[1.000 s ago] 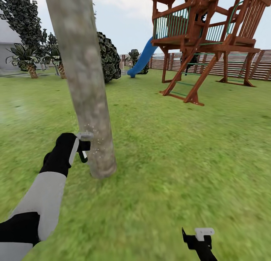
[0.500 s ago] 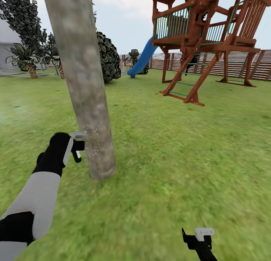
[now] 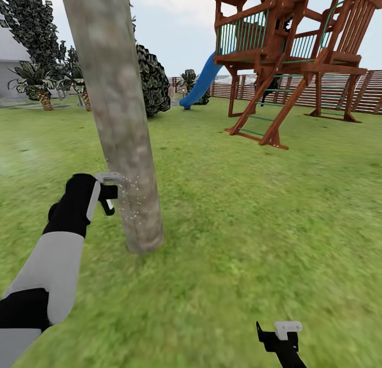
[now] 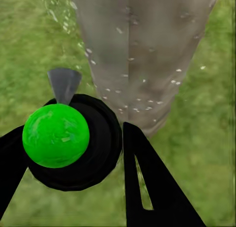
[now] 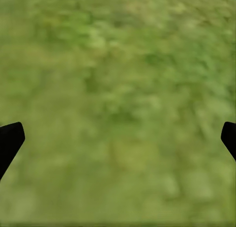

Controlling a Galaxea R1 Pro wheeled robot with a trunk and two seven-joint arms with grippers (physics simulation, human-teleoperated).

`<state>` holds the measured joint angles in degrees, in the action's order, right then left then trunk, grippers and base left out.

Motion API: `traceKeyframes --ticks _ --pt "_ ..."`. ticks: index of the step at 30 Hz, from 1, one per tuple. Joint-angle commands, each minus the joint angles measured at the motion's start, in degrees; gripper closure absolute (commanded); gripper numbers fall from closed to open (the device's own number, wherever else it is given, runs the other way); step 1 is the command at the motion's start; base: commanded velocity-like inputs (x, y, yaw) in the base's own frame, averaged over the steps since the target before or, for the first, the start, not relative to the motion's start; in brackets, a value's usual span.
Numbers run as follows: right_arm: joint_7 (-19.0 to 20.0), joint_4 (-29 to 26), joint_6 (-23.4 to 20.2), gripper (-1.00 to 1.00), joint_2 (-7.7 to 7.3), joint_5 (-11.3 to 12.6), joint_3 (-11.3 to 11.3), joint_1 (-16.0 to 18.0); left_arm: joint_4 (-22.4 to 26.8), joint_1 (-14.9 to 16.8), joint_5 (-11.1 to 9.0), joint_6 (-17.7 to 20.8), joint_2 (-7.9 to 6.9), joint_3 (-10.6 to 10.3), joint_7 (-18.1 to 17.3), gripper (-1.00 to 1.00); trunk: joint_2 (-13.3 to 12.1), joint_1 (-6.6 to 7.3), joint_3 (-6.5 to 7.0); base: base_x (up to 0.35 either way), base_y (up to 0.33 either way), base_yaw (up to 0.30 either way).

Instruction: In the garden, pick up the pesticide atomizer on the floor and spray pesticide onto both trees until each tree trunk is fully covered.

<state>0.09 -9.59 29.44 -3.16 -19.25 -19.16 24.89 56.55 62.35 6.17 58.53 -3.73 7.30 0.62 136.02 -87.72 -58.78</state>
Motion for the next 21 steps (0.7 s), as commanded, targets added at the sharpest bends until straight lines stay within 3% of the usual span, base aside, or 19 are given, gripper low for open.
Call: traceKeyframes --ticks 1,3,5,14,21 --pt "0.0 0.0 0.0 -1.00 0.00 0.0 0.0 0.0 0.0 0.1 0.4 0.0 0.94 -0.1 0.0 1.00 0.0 0.00 0.00 0.000 0.000 0.000" --pt "0.0 0.0 0.0 -1.00 0.00 0.0 0.0 0.0 0.0 0.7 0.5 0.0 3.39 -0.2 0.0 1.00 0.0 0.00 0.00 0.000 0.000 0.000" --pt "0.0 0.0 0.0 -1.00 0.00 0.0 0.0 0.0 0.0 0.9 0.6 0.0 3.94 -0.2 0.0 1.00 0.0 0.00 0.00 0.000 0.000 0.000" --pt "0.0 0.0 0.0 -1.00 0.03 0.0 0.0 0.0 3.3 -0.3 1.1 0.0 3.02 -0.2 0.0 1.00 0.0 0.00 0.00 0.000 -0.002 0.000" --pt "0.1 0.0 0.0 -1.00 0.26 0.0 0.0 0.0 3.2 -0.3 1.2 -0.1 3.03 -0.3 0.1 1.00 0.0 0.00 0.00 0.000 -0.228 0.000"
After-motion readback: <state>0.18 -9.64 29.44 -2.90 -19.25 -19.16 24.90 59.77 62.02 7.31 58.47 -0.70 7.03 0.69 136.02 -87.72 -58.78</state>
